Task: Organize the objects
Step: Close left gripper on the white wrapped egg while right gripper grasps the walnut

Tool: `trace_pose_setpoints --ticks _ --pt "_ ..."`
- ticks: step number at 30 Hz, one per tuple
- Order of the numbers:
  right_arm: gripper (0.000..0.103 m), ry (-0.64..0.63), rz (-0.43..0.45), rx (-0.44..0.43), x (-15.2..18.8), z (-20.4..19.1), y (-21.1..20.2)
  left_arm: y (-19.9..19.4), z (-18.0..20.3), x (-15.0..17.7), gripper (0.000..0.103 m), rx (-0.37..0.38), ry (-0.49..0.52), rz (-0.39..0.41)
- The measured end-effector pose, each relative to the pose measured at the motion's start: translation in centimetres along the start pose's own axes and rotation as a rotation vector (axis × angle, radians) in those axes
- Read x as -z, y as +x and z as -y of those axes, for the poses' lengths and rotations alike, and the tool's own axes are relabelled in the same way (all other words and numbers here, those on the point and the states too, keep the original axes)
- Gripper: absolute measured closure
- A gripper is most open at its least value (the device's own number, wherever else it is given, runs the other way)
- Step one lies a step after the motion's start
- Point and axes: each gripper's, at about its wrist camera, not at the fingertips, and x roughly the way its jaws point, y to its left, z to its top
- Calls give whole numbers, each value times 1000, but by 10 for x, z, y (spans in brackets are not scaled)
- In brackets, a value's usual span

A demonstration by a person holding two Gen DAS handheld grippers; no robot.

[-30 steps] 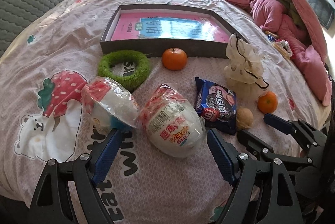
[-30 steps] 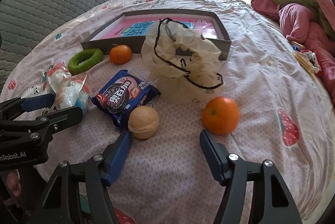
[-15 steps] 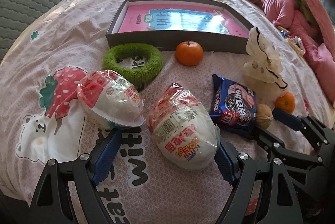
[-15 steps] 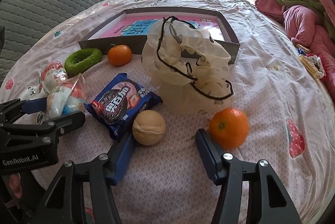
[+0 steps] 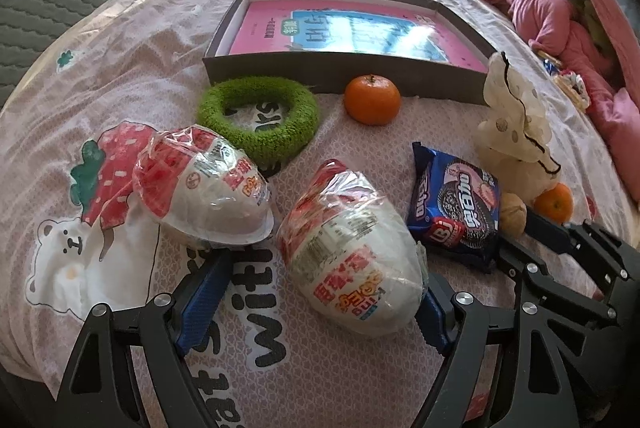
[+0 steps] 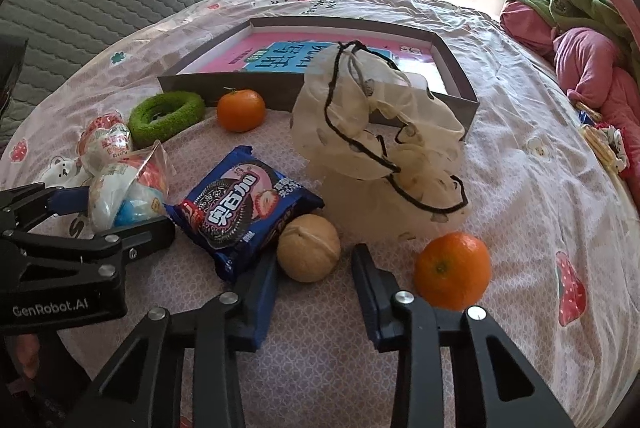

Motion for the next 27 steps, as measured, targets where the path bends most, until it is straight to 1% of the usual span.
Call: trace_pose_setpoints --ticks 2,4,5,6,14,27 --pt "72 4 4 -8 0 0 -1 0 -1 0 28 -4 -1 3" --pt "72 8 7 -10 1 0 -2 0 -2 1 44 -1 -2 8" --pt "72 11 8 -12 1 0 -3 0 -3 1 48 -3 -3 8" --pt "72 15 9 -15 1 1 -3 0 -3 1 54 -6 -4 6" --pt "72 37 22 -43 5 5 -11 -11 -4 4 55 42 -32 21" --pt "72 71 70 -77 7 20 -35 -39 15 5 55 32 -7 67"
